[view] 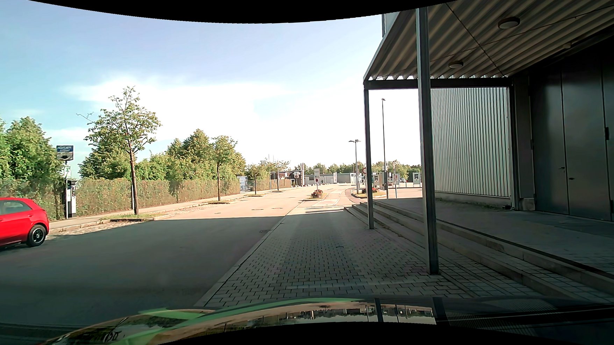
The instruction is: Follow the waypoints while adhering to traffic rules and regulations
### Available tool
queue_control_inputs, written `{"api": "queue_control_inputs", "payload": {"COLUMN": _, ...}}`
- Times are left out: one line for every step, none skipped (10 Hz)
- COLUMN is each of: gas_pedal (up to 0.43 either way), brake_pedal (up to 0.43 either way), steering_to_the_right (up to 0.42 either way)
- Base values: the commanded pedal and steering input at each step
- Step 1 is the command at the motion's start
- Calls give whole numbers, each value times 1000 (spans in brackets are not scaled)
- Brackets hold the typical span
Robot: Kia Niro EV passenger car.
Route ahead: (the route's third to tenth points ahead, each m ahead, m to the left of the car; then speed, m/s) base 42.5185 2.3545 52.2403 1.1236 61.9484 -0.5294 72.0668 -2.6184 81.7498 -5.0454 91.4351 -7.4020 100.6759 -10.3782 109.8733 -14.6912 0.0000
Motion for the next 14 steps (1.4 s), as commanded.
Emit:
{"api": "queue_control_inputs", "payload": {"gas_pedal": 0, "brake_pedal": 274, "steering_to_the_right": -68}}
{"api": "queue_control_inputs", "payload": {"gas_pedal": 0, "brake_pedal": 274, "steering_to_the_right": -68}}
{"api": "queue_control_inputs", "payload": {"gas_pedal": 0, "brake_pedal": 274, "steering_to_the_right": -67}}
{"api": "queue_control_inputs", "payload": {"gas_pedal": 0, "brake_pedal": 274, "steering_to_the_right": -68}}
{"api": "queue_control_inputs", "payload": {"gas_pedal": 0, "brake_pedal": 274, "steering_to_the_right": -68}}
{"api": "queue_control_inputs", "payload": {"gas_pedal": 0, "brake_pedal": 274, "steering_to_the_right": -68}}
{"api": "queue_control_inputs", "payload": {"gas_pedal": 0, "brake_pedal": 274, "steering_to_the_right": -68}}
{"api": "queue_control_inputs", "payload": {"gas_pedal": 0, "brake_pedal": 274, "steering_to_the_right": -68}}
{"api": "queue_control_inputs", "payload": {"gas_pedal": 0, "brake_pedal": 274, "steering_to_the_right": -68}}
{"api": "queue_control_inputs", "payload": {"gas_pedal": 0, "brake_pedal": 274, "steering_to_the_right": -68}}
{"api": "queue_control_inputs", "payload": {"gas_pedal": 0, "brake_pedal": 274, "steering_to_the_right": -67}}
{"api": "queue_control_inputs", "payload": {"gas_pedal": 0, "brake_pedal": 274, "steering_to_the_right": -68}}
{"api": "queue_control_inputs", "payload": {"gas_pedal": 0, "brake_pedal": 280, "steering_to_the_right": -68}}
{"api": "queue_control_inputs", "payload": {"gas_pedal": 0, "brake_pedal": 274, "steering_to_the_right": -68}}
